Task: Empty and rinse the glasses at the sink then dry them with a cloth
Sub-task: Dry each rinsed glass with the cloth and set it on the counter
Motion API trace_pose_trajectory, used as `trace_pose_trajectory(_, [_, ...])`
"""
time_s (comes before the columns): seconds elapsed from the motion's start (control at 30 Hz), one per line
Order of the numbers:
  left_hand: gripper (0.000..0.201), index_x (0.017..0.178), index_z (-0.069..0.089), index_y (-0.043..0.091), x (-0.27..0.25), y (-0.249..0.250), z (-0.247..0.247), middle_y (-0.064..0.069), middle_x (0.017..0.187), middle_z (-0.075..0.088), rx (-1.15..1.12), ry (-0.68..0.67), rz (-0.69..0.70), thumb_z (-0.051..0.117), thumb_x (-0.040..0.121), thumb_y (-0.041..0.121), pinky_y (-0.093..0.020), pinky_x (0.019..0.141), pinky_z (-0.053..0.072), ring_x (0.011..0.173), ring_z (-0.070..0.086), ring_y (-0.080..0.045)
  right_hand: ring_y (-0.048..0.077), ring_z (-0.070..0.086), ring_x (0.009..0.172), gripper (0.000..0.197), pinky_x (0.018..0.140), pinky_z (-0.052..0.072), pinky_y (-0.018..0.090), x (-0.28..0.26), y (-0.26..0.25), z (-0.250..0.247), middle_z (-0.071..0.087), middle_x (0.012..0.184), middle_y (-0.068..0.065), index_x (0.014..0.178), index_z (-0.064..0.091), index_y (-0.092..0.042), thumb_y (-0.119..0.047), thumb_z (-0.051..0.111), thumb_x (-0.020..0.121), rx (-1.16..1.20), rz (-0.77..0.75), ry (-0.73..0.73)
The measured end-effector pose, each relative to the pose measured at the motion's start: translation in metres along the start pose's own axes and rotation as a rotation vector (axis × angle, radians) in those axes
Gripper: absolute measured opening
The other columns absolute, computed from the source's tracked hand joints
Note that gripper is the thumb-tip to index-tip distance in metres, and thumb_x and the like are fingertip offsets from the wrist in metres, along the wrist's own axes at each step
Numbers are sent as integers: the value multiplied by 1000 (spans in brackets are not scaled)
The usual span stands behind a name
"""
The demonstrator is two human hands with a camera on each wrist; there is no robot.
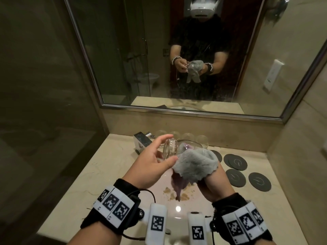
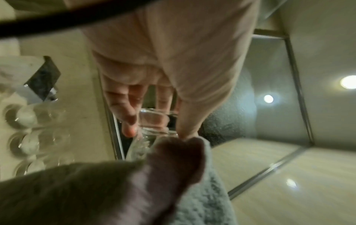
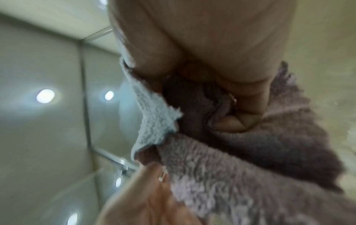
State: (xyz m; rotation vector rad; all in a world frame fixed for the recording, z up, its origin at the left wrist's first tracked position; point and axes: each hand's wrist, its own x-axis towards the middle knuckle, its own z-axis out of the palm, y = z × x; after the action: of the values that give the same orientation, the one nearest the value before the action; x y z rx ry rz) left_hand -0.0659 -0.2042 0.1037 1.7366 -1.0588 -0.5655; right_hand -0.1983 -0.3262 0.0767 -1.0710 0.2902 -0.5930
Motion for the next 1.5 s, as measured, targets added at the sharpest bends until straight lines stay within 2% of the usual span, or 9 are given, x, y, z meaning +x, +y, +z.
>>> trace_pose_trajectory(0.17, [55, 131, 48, 39, 2, 7, 1, 9, 124, 56, -72, 21, -53, 50, 81, 62, -25, 64, 55, 78, 66, -2, 20, 57, 55, 10, 45, 44, 28, 2, 1, -1, 62, 73, 14, 82, 67, -9, -16, 65, 89, -88, -58, 57])
trace_pose_trajectory(0.37, [44, 130, 49, 45, -2, 4, 0, 29, 117, 53, 14, 6, 78, 65, 90, 38, -30, 73, 56, 78, 59, -14, 21, 58, 61, 13, 50, 48, 29, -1, -7, 4, 63, 71, 12, 83, 62, 0, -10, 55, 87, 76, -31, 23])
trace_pose_trajectory(0.53, [42, 129, 51, 31, 1, 4, 4, 3, 114, 60, -111, 54, -84, 54, 91, 47, -25, 61, 53, 68, 62, 0, 24, 64, 71, 13, 60, 54, 36, 2, 0, 0, 68, 90, 17, 89, 69, -9, -18, 68, 79, -249, -120, 89])
trace_pose_trajectory(0.7, [44, 129, 47, 42, -6, 2, -2, 23, 122, 50, -18, -26, 54, 65, 90, 32, -18, 68, 49, 73, 55, 7, 16, 60, 59, 21, 53, 45, 29, -6, -8, 3, 66, 67, 3, 72, 74, -21, -41, 80, 67, -27, -56, -70])
trace_pose_trajectory(0.9, [34, 123, 54, 34, -4, 3, -1, 4, 112, 60, -121, 10, -10, 59, 90, 39, -16, 60, 50, 71, 63, 4, 18, 65, 73, 17, 67, 54, 32, -3, -2, 0, 71, 76, 6, 88, 68, -11, 1, 56, 91, -266, -101, 8])
trace_pose_trajectory(1.03, [44, 129, 47, 47, -8, 0, -3, 27, 109, 52, -6, -28, 77, 64, 88, 44, -20, 73, 50, 84, 56, 2, 24, 64, 73, 27, 60, 51, 36, -3, -4, -7, 70, 87, 13, 106, 63, -5, -18, 66, 83, -50, 50, -35])
trace_pose_trajectory(1.17, [55, 125, 54, 31, -4, 3, 1, 3, 117, 63, -167, 34, -86, 48, 80, 63, -43, 75, 61, 91, 70, -19, 22, 69, 91, 19, 84, 55, 38, -2, -4, -5, 73, 95, 10, 91, 75, -20, -34, 68, 80, -274, -51, -85])
trace_pose_trajectory(1.33, [48, 131, 49, 42, -8, 1, -1, 19, 121, 56, -36, -46, 56, 64, 85, 44, -29, 84, 57, 101, 64, -8, 33, 56, 71, 65, 57, 47, 38, -5, 2, -9, 68, 87, 18, 101, 68, -4, -51, 84, 59, -62, -17, -49])
trace_pose_trajectory(1.5, [52, 120, 58, 32, -4, 2, 2, 8, 93, 62, -177, 3, -66, 50, 79, 62, -26, 63, 53, 63, 60, -3, 36, 66, 86, 48, 74, 56, 50, -2, 1, -10, 71, 96, 19, 103, 69, -2, -35, 78, 69, -225, -140, -72])
